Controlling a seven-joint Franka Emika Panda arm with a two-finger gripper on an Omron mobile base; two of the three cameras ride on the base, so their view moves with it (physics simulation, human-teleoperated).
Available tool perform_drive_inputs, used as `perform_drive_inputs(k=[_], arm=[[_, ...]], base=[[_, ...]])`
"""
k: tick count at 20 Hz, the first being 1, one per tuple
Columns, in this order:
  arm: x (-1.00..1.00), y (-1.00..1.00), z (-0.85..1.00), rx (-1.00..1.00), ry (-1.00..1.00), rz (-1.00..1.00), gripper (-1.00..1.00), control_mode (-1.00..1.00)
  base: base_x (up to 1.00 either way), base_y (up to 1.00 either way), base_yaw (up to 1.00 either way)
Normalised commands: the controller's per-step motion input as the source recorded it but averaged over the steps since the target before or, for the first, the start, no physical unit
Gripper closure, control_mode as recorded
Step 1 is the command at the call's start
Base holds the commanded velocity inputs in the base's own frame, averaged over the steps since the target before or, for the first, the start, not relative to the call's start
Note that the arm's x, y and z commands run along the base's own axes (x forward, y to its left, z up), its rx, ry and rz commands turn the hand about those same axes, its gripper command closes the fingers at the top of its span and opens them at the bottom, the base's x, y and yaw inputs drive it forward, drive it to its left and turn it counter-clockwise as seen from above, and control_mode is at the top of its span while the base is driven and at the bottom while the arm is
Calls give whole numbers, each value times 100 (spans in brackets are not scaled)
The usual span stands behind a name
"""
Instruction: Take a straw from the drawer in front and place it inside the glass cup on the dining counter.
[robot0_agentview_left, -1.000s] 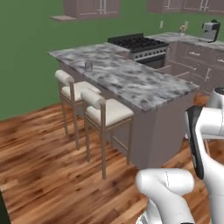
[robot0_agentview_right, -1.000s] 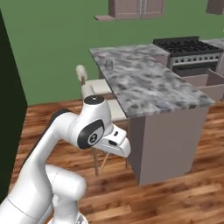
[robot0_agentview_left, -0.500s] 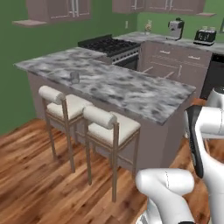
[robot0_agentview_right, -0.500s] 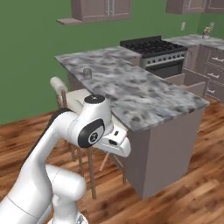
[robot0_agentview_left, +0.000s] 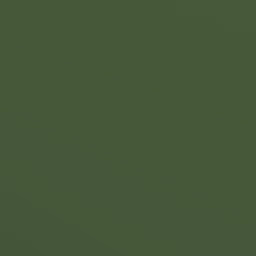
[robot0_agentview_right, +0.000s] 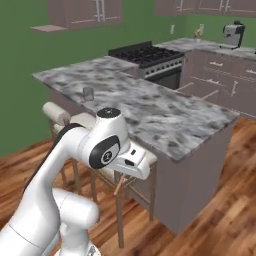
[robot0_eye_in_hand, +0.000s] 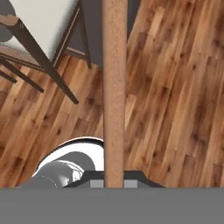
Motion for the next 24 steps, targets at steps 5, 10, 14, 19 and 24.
perform_drive_inputs(k=[5, 10, 14, 19, 24], arm=[[0, 0, 0, 0, 0, 0, 100, 100], [0, 0, 0, 0, 0, 0, 100, 100], [0, 0, 0, 0, 0, 0, 100, 100], [0, 0, 0, 0, 0, 0, 100, 100], [0, 0, 0, 0, 0, 0, 100, 100]], base=[[12, 100, -40], [0, 100, -36], [0, 100, -33], [14, 100, -28], [21, 100, -23]])
